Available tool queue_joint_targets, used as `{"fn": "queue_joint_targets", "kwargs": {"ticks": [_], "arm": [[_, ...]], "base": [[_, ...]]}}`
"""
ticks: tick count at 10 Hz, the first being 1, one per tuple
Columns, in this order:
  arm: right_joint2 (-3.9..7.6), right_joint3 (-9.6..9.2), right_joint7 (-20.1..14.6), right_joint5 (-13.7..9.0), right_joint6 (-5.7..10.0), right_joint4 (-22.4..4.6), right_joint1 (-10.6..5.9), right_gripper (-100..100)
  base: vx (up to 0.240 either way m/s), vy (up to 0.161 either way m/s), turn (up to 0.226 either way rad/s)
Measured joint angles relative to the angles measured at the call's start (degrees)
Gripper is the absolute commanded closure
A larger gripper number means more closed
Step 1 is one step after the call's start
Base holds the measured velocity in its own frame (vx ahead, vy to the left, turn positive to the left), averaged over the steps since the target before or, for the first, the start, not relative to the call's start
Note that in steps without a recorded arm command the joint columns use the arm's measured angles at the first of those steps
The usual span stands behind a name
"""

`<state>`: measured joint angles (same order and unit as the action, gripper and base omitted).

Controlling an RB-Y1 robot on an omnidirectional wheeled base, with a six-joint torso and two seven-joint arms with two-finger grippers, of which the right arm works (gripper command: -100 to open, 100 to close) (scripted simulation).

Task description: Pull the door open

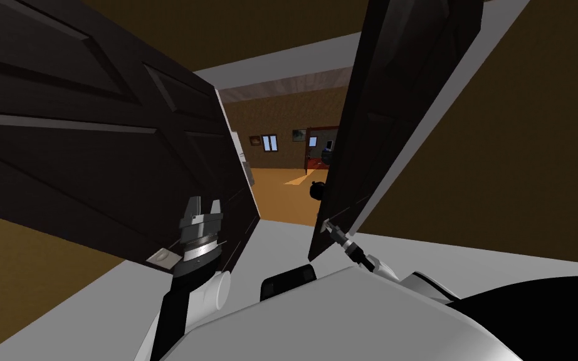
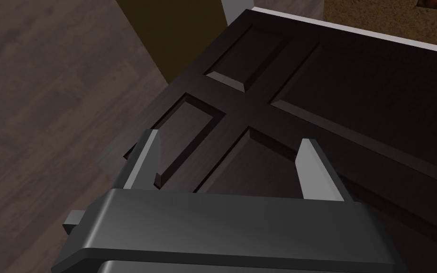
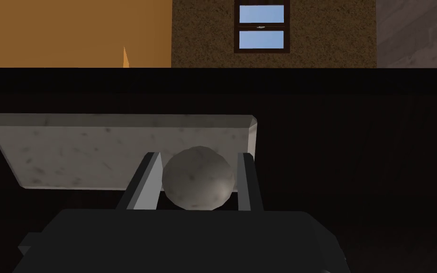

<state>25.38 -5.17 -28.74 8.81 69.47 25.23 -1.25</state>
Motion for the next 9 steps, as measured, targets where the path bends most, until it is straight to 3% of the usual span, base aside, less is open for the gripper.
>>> {"fn": "queue_joint_targets", "kwargs": {"ticks": [3, 9], "arm": [[0.03, -0.21, -0.1, 0.2, 1.27, -1.2, -0.75, 100], [0.54, -0.6, -0.5, 0.6, 1.47, 0.0, 0.54, 100]], "base": [[-0.219, -0.122, 0.183], [-0.204, -0.105, 0.151]]}}
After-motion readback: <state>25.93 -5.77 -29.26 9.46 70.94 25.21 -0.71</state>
